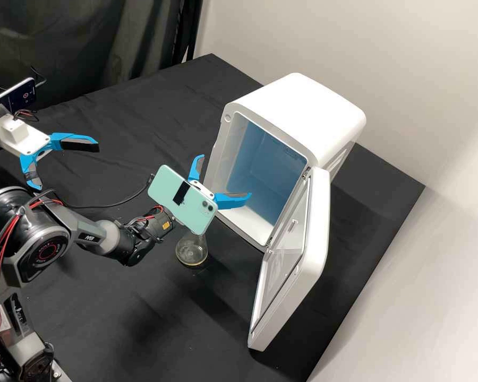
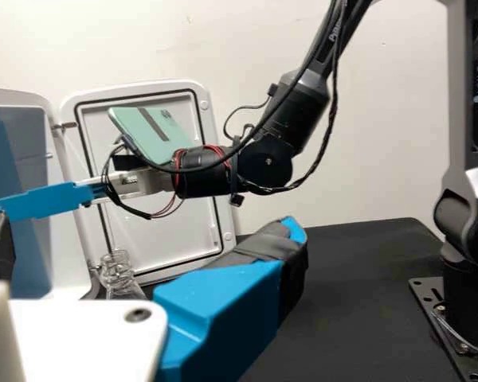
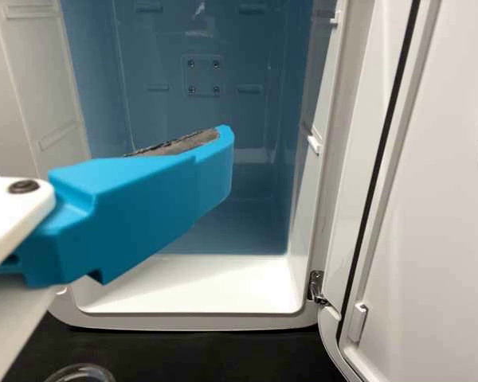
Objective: Place the flask in the incubator
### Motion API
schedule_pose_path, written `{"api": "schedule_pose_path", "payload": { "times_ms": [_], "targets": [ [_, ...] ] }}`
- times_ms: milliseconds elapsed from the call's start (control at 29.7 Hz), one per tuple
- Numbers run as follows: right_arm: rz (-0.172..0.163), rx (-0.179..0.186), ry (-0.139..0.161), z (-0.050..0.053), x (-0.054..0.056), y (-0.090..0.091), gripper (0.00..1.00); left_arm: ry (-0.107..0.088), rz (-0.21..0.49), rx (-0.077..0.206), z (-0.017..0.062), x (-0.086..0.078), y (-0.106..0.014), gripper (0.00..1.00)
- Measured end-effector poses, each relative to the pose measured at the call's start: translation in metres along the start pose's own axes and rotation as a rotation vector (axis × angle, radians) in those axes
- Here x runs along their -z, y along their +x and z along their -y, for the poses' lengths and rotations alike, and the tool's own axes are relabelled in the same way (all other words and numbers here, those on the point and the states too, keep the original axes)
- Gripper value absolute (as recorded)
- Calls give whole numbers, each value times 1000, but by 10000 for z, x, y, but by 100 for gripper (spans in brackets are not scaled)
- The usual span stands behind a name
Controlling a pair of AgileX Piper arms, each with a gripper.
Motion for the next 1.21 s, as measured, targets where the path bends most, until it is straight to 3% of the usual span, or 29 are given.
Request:
{"api": "schedule_pose_path", "payload": {
  "times_ms": [269, 404, 538, 572, 639, 740, 808, 942, 1043, 1144, 1211],
  "targets": [
    [0, 0, 0, 0, 0, 0, 100, -20, 25, 17, 16, 21, -65, 100],
    [0, 0, 0, 0, 0, 0, 100, -33, 31, 40, 57, 25, -136, 100],
    [0, 0, 0, 0, 0, 0, 100, -51, 55, 82, 131, 16, -182, 100],
    [0, 0, 0, 0, 0, 0, 100, -58, 60, 94, 153, 18, -183, 100],
    [0, 0, 0, 0, 0, 0, 100, -93, 71, 126, 208, 19, -188, 100],
    [0, 0, 0, 0, 0, 0, 100, -136, 64, 152, 259, 34, -176, 100],
    [0, 0, 0, 0, 0, 0, 100, -155, 69, 170, 291, 37, -174, 100],
    [0, 0, 0, 0, 0, 0, 100, -172, 73, 198, 333, 73, -181, 100],
    [0, 0, 0, 0, 0, 0, 100, -166, 35, 199, 330, 183, -210, 100],
    [0, 0, 0, 0, 0, 0, 100, -186, -32, 188, 314, 326, -244, 100],
    [0, 0, 0, 0, 0, 0, 100, -188, -70, 182, 304, 405, -268, 100]
  ]
}}
